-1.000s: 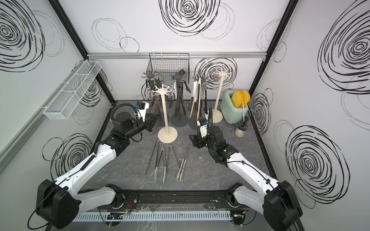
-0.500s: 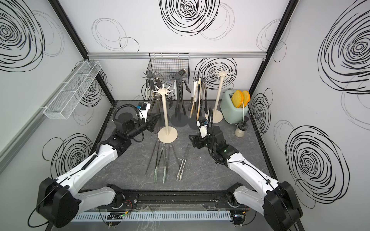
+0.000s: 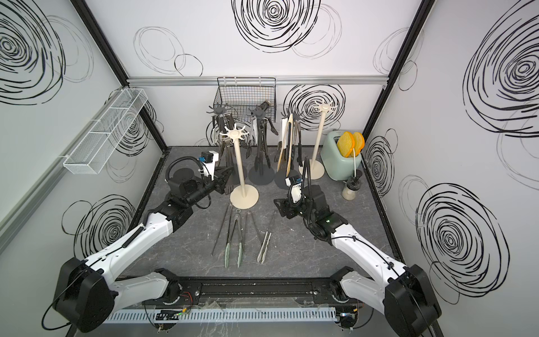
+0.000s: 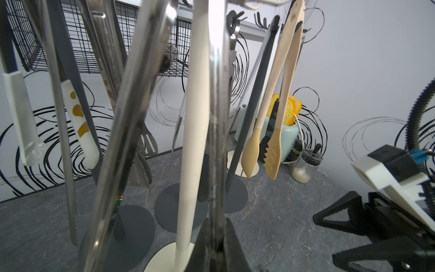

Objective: Hang food tongs on kitchen utensil racks
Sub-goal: Hang the food tongs on the rack.

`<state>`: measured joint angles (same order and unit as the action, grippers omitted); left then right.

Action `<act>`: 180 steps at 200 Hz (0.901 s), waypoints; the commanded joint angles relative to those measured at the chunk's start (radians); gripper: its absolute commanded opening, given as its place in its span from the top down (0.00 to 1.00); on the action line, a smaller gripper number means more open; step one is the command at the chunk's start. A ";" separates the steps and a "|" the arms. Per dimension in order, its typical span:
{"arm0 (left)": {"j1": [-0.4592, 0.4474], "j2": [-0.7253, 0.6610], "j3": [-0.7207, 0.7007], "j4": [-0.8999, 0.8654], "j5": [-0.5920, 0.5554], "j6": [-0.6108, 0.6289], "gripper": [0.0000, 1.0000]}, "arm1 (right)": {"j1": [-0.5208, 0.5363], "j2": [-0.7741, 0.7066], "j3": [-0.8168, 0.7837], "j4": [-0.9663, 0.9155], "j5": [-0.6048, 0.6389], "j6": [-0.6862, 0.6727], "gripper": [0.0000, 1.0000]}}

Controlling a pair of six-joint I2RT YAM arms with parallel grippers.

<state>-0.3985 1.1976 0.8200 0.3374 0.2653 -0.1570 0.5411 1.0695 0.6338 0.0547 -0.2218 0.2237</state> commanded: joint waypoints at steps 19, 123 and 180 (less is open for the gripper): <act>-0.011 0.053 -0.050 -0.116 0.007 -0.023 0.85 | -0.004 -0.029 -0.021 0.016 -0.010 0.001 0.28; -0.013 0.040 -0.050 -0.125 0.012 -0.036 0.81 | -0.003 -0.026 -0.012 -0.022 -0.024 0.008 0.28; -0.024 -0.048 -0.085 -0.181 -0.052 -0.103 0.78 | 0.086 0.030 0.048 -0.219 0.154 0.103 0.28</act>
<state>-0.4095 1.2030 0.7589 0.1638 0.2577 -0.2115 0.5686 1.0721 0.6319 -0.0429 -0.1799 0.2749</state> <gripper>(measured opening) 0.224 0.720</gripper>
